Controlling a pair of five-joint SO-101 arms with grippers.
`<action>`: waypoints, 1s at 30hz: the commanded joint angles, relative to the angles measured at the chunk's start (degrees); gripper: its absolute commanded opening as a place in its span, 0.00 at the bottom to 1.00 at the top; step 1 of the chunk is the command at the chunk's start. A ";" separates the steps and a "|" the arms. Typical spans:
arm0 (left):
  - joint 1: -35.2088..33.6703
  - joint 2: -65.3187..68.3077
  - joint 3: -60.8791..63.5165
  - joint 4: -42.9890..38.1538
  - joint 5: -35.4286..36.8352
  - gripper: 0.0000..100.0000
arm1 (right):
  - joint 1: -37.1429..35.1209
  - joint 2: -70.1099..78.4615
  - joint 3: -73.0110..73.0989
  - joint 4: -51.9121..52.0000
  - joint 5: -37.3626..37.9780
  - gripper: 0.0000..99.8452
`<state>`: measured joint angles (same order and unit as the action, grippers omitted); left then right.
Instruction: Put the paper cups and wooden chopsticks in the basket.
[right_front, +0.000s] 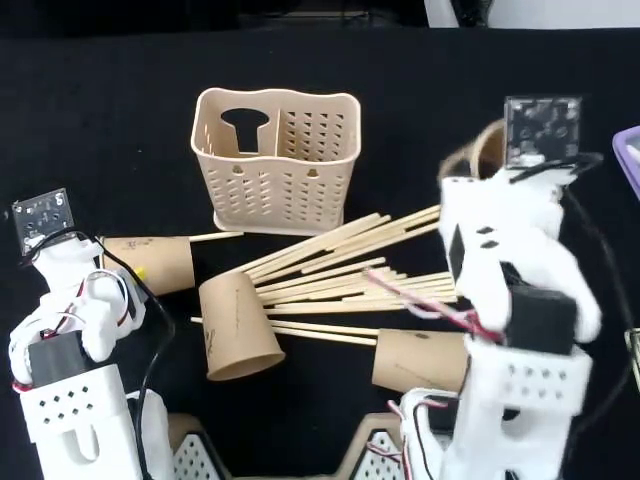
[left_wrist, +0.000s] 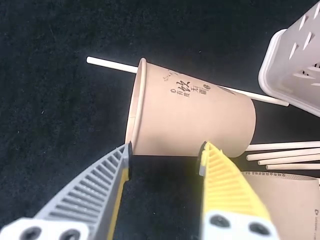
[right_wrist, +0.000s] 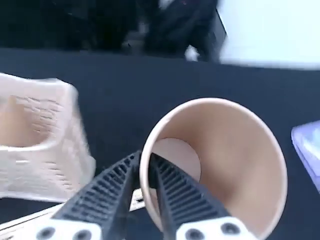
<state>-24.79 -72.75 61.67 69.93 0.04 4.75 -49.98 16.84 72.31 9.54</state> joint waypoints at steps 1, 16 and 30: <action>-0.40 -0.44 -0.40 -1.14 0.26 0.24 | -7.82 9.27 -21.41 12.92 0.97 0.01; -0.31 -0.53 -0.40 -1.14 0.26 0.24 | -19.87 47.60 -77.05 28.40 9.32 0.01; -0.40 -0.44 -0.40 -1.14 0.26 0.24 | -28.75 62.11 -81.45 25.32 9.32 0.01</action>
<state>-24.79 -72.75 61.67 69.93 0.04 -23.21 11.56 -62.37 98.59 18.42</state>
